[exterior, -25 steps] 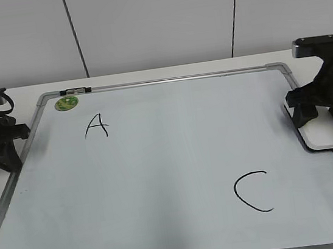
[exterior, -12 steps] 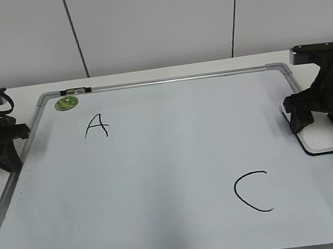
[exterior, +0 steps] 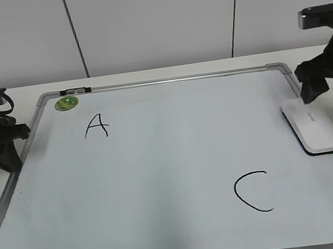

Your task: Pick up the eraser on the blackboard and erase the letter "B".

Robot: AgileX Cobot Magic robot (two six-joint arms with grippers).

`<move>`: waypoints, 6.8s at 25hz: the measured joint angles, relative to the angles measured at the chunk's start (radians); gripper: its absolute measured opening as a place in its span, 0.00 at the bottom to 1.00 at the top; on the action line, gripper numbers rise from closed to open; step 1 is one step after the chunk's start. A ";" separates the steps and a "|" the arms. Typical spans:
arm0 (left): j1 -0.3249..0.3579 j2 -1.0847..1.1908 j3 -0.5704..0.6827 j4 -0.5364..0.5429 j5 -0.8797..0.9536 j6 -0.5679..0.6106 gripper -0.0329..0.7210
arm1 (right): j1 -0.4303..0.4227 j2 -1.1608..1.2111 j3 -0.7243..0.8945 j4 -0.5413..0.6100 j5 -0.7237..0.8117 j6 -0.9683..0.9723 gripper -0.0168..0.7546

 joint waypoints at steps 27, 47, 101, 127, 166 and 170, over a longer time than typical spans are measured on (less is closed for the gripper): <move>-0.009 -0.360 -0.231 -0.002 0.320 -0.002 0.78 | 0.000 -0.473 -0.022 0.059 0.304 -0.067 0.79; -0.078 -1.137 0.158 0.000 0.356 -0.042 0.74 | 0.000 -0.951 -0.022 0.092 0.484 -0.089 0.79; -0.087 -1.742 0.933 0.138 0.189 -0.086 0.71 | 0.000 -1.651 0.739 0.000 0.363 -0.048 0.79; -0.002 -2.073 0.933 0.138 0.195 -0.086 0.71 | -0.118 -1.785 0.739 0.000 0.363 -0.048 0.79; -0.002 -2.122 0.933 0.138 0.204 -0.086 0.71 | -0.118 -1.806 0.739 0.000 0.363 -0.046 0.79; -0.002 -2.122 0.933 0.138 0.204 -0.086 0.71 | -0.118 -1.806 0.739 0.000 0.363 -0.046 0.79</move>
